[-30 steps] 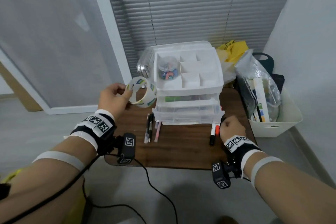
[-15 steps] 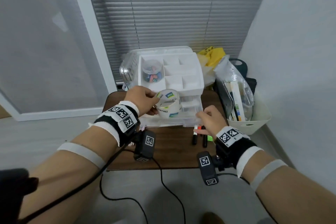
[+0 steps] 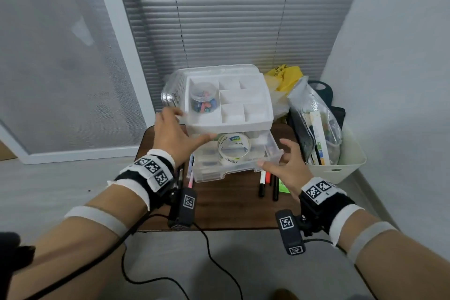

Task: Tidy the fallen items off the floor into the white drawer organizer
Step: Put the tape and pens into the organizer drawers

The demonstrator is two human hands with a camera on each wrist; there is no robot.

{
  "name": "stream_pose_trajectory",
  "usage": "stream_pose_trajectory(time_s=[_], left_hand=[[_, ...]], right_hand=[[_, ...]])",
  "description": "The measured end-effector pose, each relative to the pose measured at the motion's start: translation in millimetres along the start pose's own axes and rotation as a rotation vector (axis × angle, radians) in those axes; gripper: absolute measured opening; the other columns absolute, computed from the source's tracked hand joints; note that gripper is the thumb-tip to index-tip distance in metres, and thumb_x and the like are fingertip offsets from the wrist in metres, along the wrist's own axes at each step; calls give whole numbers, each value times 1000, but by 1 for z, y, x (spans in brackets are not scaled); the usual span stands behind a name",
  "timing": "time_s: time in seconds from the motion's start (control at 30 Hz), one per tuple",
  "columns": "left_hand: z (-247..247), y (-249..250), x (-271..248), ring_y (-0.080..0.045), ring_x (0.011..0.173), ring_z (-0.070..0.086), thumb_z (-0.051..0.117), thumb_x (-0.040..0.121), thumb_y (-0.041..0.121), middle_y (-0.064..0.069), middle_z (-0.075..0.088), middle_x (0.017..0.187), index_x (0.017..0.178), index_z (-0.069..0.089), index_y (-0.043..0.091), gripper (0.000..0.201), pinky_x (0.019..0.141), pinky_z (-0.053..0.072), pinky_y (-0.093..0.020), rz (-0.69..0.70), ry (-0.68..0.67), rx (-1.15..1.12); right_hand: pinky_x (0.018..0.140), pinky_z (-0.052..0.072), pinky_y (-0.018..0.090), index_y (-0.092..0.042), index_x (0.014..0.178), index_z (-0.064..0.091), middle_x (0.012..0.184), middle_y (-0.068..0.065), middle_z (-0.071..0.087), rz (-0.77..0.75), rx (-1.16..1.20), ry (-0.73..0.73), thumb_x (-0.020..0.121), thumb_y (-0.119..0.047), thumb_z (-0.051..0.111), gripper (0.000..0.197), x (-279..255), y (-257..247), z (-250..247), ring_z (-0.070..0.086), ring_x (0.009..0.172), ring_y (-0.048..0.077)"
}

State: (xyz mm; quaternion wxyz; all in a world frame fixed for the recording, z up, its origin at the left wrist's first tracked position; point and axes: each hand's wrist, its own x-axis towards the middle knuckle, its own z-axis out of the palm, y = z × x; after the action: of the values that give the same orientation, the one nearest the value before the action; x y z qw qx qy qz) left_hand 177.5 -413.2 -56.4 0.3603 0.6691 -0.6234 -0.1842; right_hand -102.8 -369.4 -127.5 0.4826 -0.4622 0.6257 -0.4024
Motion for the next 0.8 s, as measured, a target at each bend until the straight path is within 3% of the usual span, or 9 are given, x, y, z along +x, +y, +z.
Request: stream_pose_trajectory(time_s=[0.07,0.17,0.23,0.3,0.4,0.47,0.63,0.73,0.8], left_hand=[[-4,-16,2,-26,143,27,82,39,73,-9,26,153,153,12,23,142,117,30,-46,-68,-175,-36],[-2,-28,-4,-12,150,14,91,41,62,0,14,164,154,-13,32,157,121,22,-40,25,-438,-180],[5,-32,-10,-1,144,26,96,47,44,11,29,157,154,-5,37,148,115,31,-26,113,-482,-301],[10,-36,-11,6,138,33,97,51,32,16,35,151,154,2,39,141,107,37,-15,116,-482,-363],[12,-43,-7,-3,137,39,98,49,31,13,39,148,152,12,39,134,108,43,-30,109,-450,-306],[13,-48,-2,-9,133,43,96,53,27,13,40,145,151,16,33,127,108,41,-31,69,-377,-218],[22,-50,14,-10,119,54,92,61,33,9,59,128,140,37,31,97,104,46,-35,-31,-264,-168],[24,-43,22,-10,97,60,88,67,37,10,63,105,123,50,25,69,89,51,-29,-76,-162,-60],[23,-39,26,-9,85,61,86,70,39,12,63,92,117,53,25,59,79,49,-25,-74,-122,-9]], right_hand=[[92,46,31,-36,149,18,132,-3,43,-17,-97,-44,65,-36,89,110,6,2,-3,58,111,15],[108,42,41,-42,150,14,151,-4,33,-58,-250,-54,55,-59,86,120,12,1,-2,47,131,18],[109,41,42,-40,151,14,153,-2,34,-90,-314,-42,54,-63,84,121,16,0,2,43,134,16],[97,52,38,-42,151,15,152,-1,36,-96,-288,-46,55,-60,85,120,18,-3,9,51,127,19],[61,62,35,-54,144,17,148,-6,35,-76,-200,-72,52,-57,86,115,24,-10,21,69,100,24],[54,61,34,-55,142,16,146,-10,35,-76,-264,-56,52,-61,84,113,33,-15,26,70,93,24],[75,61,44,-38,135,27,134,-8,48,-131,-514,-3,53,-70,77,101,53,-24,19,64,106,23],[77,60,45,-34,132,33,130,-9,52,-146,-540,23,65,-62,74,83,64,-28,10,64,103,26],[89,55,40,-31,137,36,138,-4,53,-153,-594,41,69,-62,70,82,69,-34,6,62,110,28]])
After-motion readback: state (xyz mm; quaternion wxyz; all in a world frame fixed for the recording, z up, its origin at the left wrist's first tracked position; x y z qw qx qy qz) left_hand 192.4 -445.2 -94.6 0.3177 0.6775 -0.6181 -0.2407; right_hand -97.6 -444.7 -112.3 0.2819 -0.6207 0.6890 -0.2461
